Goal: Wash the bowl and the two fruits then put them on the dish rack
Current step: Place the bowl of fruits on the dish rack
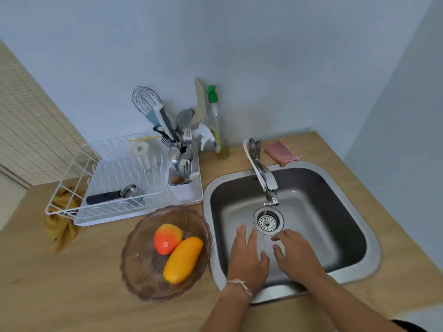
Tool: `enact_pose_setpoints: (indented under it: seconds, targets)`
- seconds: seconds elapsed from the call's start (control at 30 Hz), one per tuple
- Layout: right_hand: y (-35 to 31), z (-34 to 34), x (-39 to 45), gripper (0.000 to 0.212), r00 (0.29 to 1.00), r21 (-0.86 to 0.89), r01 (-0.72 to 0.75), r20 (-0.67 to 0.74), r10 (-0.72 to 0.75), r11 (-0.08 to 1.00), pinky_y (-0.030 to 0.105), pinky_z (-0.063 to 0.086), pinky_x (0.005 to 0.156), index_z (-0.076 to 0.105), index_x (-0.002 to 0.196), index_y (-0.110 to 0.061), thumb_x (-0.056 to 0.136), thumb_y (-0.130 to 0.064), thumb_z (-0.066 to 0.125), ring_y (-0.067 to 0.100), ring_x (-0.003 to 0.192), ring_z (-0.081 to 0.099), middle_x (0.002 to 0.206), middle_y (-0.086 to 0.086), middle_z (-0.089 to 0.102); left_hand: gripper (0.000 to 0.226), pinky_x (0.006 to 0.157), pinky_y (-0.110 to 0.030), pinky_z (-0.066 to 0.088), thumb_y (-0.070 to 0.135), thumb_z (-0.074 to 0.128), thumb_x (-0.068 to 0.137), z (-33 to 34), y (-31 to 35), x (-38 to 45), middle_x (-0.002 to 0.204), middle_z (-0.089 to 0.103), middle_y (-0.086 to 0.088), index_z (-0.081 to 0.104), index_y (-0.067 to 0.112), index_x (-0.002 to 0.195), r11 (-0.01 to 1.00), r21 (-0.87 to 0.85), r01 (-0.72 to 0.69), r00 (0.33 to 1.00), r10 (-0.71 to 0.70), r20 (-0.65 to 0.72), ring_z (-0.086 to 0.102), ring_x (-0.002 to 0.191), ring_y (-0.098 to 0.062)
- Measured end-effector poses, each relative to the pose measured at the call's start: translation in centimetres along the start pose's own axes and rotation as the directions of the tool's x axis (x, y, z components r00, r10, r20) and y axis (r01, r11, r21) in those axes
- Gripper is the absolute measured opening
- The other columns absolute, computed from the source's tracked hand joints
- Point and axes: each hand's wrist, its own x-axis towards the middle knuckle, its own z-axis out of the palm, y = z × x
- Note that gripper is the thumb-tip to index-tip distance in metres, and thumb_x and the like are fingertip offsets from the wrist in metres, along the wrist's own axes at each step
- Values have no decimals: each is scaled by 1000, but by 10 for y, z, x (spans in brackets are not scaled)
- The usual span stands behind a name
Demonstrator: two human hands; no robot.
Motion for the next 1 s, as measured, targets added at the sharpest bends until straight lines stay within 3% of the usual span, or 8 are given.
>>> enact_pose_setpoints:
  seconds: [0.1,0.27,0.33,0.43,0.53,0.63,0.73,1.0]
  targets:
    - [-30,-5,6,25,997,96,78,4,-78,992,23,48,93,64,119,-25,95,-26,57,9,110,58,118,-9,63,57,122,-27,9,38,48,94,-28,-5,-3,167,10,3,39,27,149,998,18,-58,994,59,-97,6,154,-17]
    - [-99,-8,24,34,994,271,112,-22,-110,956,18,34,100,58,132,-19,98,-24,56,12,121,54,130,-4,58,67,123,-36,4,47,39,97,-94,-35,-7,166,10,-10,26,18,156,991,108,-77,970,99,-223,2,154,-25]
    - [-132,-3,29,45,990,314,124,30,-140,941,22,31,110,49,143,-18,100,-28,53,13,135,45,145,-1,50,69,122,-35,4,51,35,96,-124,-60,-15,166,11,-11,25,17,156,993,121,-9,954,45,-298,2,154,-25]
    - [-172,9,34,60,986,344,88,105,-131,935,29,19,120,31,155,-18,101,-35,49,15,151,21,163,-1,26,69,119,-47,26,52,33,96,-154,-115,-30,161,29,-18,34,13,153,952,236,194,898,-75,-434,23,150,-35]
    - [-192,22,35,68,975,338,-5,210,-70,941,30,11,122,17,159,-15,102,-39,45,16,154,9,168,1,12,74,121,-51,23,54,21,97,-161,-164,-45,157,31,-24,32,6,153,906,231,356,884,-246,-397,22,148,-41]
    - [-200,32,33,69,955,337,-51,292,-53,940,39,21,124,15,159,-15,101,-44,41,18,153,17,167,3,16,78,117,-50,28,53,24,96,-162,-183,-59,161,18,-25,22,3,155,875,99,473,833,-409,-372,19,148,-41]
    - [-207,34,33,67,951,352,-117,308,3,929,37,23,122,17,159,-14,103,-41,42,19,152,20,167,3,18,88,113,-39,32,57,28,93,-163,-174,-72,159,21,-28,15,-5,154,896,-80,437,833,-437,-339,31,145,-39]
    - [-254,15,33,67,949,383,-89,312,-39,920,35,26,119,24,158,-19,102,-45,47,17,151,23,165,-2,24,90,108,-40,36,57,16,89,-205,-181,-101,144,41,-29,38,-10,144,880,-170,444,754,-469,-460,42,134,-41]
